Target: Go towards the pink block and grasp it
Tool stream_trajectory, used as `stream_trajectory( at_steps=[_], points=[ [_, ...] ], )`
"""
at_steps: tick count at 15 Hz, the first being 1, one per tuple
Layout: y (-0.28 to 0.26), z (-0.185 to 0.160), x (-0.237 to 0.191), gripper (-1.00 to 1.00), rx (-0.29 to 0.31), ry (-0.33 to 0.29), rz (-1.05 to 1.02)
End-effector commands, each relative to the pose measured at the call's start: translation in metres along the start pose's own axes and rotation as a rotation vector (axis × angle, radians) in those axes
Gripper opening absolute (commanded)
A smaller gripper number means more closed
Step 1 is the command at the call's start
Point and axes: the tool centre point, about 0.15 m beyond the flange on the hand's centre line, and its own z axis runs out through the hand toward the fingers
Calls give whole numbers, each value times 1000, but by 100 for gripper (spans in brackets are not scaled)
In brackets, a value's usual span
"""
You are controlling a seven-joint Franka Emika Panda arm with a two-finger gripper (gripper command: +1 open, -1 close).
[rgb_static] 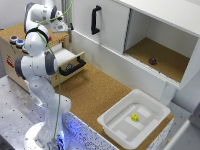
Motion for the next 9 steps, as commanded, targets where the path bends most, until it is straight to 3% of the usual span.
stream_trajectory(
  at_steps=[1,5,9],
  points=[
    [1,37,63,100,3,-161,-145],
    [-2,45,53,100,-5,-240,-193],
    [3,68,45,100,23,-308,-215]
  ],
)
